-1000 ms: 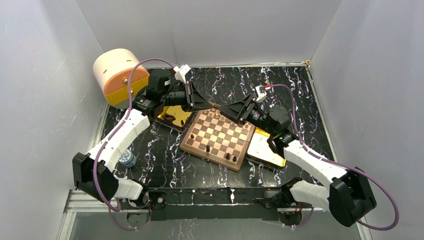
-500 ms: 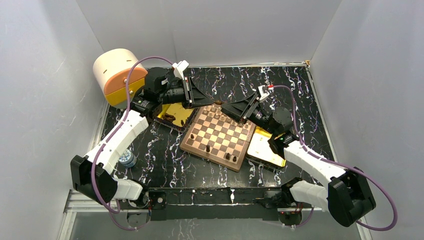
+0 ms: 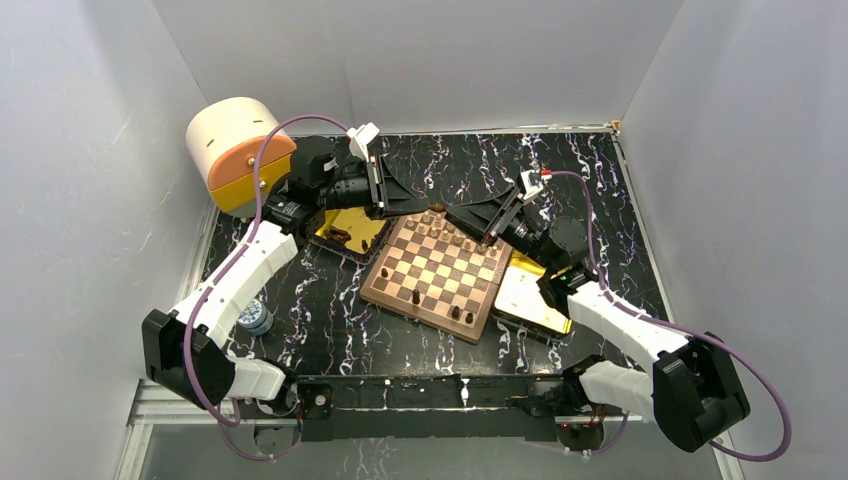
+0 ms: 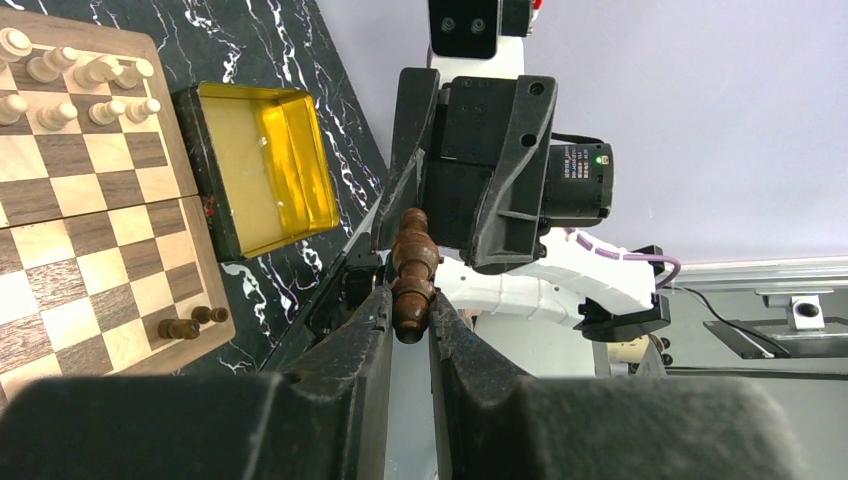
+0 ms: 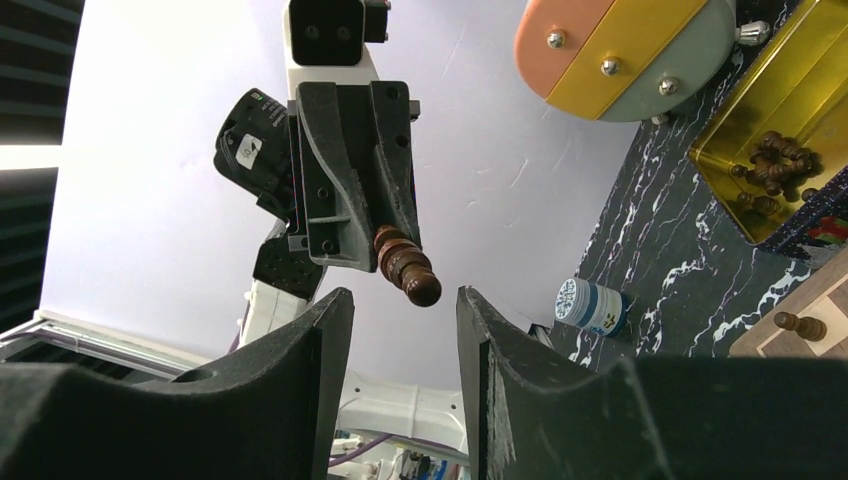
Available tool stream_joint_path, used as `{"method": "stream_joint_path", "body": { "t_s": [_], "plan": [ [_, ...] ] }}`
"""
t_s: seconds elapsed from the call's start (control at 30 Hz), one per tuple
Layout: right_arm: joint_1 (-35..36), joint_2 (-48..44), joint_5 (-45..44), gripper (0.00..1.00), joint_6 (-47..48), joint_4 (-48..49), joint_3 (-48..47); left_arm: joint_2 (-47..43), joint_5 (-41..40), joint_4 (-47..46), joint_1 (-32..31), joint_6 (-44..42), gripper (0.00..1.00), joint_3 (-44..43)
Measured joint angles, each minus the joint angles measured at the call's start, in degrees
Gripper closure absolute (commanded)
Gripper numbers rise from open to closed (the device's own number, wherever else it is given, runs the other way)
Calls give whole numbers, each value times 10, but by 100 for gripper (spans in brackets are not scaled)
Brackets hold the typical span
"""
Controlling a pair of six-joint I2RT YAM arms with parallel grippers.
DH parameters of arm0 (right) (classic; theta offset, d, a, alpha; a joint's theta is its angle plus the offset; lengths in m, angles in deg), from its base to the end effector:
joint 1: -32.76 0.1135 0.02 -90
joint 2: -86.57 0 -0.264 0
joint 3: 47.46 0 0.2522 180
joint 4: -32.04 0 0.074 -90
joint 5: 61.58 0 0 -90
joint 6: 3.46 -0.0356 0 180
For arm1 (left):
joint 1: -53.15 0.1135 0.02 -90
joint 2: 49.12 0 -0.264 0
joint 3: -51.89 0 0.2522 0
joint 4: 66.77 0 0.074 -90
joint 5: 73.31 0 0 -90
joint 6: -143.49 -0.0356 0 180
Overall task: Set up the chess pieces on the board
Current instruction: Place the chess piece on the chessboard.
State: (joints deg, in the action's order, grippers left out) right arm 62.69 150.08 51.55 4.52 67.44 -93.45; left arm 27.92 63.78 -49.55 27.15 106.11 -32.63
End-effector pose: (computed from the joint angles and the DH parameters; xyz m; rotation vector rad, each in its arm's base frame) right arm 0.2048 0.1340 0.3066 0.2793 1.5298 1.8755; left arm 0.2651 -0.1583 0.3870 0.2411 2.0044 -1.6509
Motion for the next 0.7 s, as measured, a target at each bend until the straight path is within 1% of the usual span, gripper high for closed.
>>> {"method": "stream_joint_path", "body": {
  "t_s": [0.2,0.6,0.7],
  "plan": [
    [-3,11,2,57,-4,13,0,0,3,0,0,0,97,0],
    [-7,29,6,57,-18,29,0,0,6,-1,0,-1,98,2],
    [-10,29,7,62,-20,35,0,0,7,-1,0,-1,98,4]
  ]
}}
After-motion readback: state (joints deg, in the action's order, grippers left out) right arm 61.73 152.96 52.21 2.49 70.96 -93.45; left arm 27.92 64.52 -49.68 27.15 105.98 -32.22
